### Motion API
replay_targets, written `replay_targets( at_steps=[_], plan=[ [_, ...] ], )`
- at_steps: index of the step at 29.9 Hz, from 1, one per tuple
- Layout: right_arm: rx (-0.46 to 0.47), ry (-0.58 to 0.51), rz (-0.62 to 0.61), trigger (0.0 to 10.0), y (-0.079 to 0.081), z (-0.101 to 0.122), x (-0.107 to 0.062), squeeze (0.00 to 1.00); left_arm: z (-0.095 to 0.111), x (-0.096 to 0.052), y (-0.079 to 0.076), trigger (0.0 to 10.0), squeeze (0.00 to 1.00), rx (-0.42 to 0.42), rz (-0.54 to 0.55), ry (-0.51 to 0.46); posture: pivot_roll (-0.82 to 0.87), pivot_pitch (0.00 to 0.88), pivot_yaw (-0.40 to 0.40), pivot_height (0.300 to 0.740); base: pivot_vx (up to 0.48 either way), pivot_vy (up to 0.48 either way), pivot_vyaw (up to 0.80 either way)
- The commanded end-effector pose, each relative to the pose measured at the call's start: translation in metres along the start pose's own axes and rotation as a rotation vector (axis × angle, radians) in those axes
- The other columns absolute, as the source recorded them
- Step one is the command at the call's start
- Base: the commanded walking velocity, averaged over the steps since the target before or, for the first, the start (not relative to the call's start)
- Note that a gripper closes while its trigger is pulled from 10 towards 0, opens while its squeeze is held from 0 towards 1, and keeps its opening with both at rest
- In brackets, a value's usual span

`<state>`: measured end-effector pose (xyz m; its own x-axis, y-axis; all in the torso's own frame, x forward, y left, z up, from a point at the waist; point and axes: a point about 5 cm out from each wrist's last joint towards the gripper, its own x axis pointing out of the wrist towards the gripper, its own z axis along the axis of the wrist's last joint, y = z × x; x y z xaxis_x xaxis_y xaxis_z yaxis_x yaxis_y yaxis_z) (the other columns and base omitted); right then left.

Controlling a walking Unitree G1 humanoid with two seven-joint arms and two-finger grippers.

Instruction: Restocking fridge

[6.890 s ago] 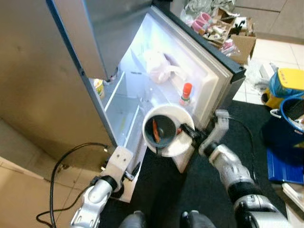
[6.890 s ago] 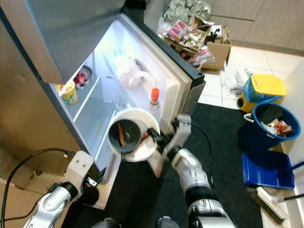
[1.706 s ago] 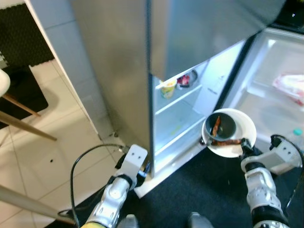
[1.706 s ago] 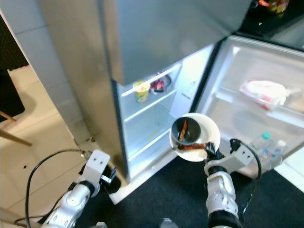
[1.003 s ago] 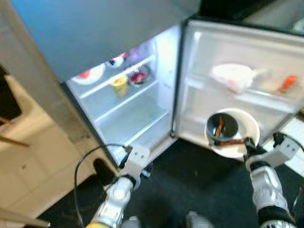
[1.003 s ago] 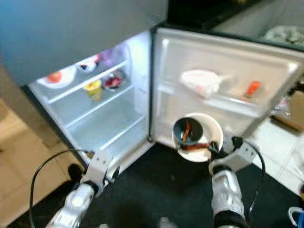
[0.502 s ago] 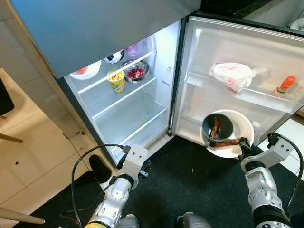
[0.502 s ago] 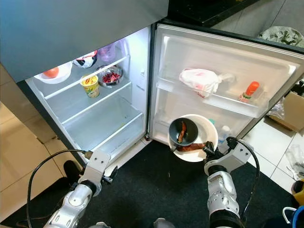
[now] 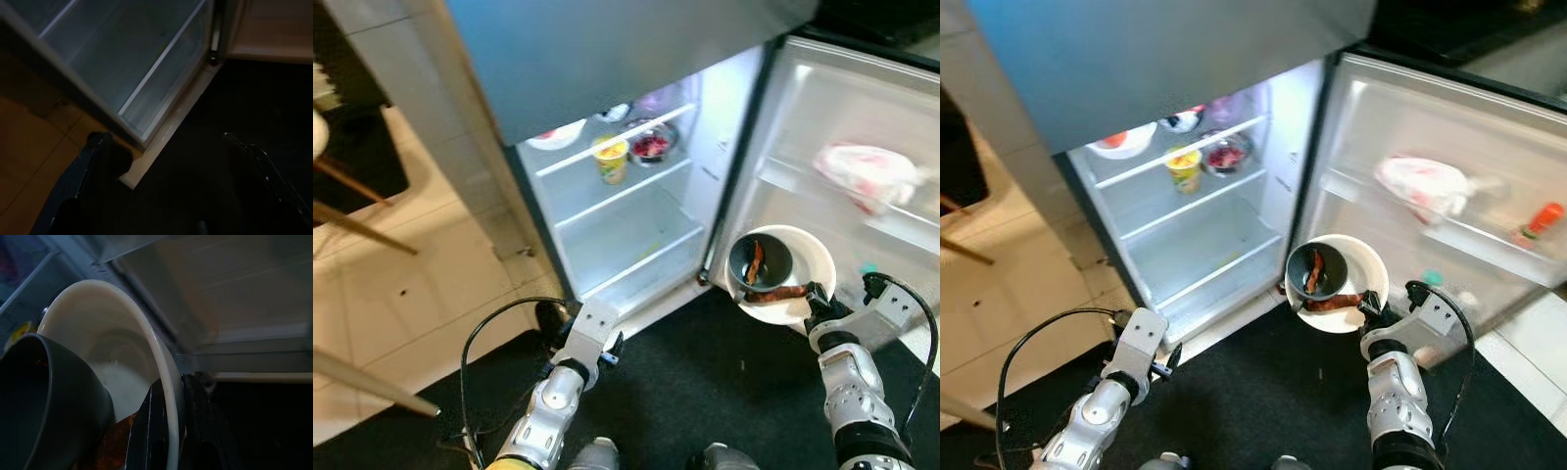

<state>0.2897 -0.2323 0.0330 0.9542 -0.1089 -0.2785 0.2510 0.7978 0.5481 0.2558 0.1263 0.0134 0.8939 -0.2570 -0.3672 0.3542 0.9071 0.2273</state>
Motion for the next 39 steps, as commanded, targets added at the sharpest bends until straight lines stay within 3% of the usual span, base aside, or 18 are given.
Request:
replay_targets(
  at_steps=[1,39],
  plan=[
    [-0.015,0.000,-0.004,10.0,-0.0013,-0.0006,-0.0011,0.00,-0.0077,-0.0024,0.0004,10.0,0.00,-0.001,0.003,0.035,-0.05,0.124,-0.009,0.740,0.000,0.000,0.80],
    [-0.011,0.000,-0.022,10.0,-0.0037,-0.0014,-0.0020,0.00,-0.0064,-0.0006,-0.0010,10.0,0.00,0.002,0.004,0.042,-0.05,0.130,-0.007,0.740,0.000,0.000,0.77]
  ],
)
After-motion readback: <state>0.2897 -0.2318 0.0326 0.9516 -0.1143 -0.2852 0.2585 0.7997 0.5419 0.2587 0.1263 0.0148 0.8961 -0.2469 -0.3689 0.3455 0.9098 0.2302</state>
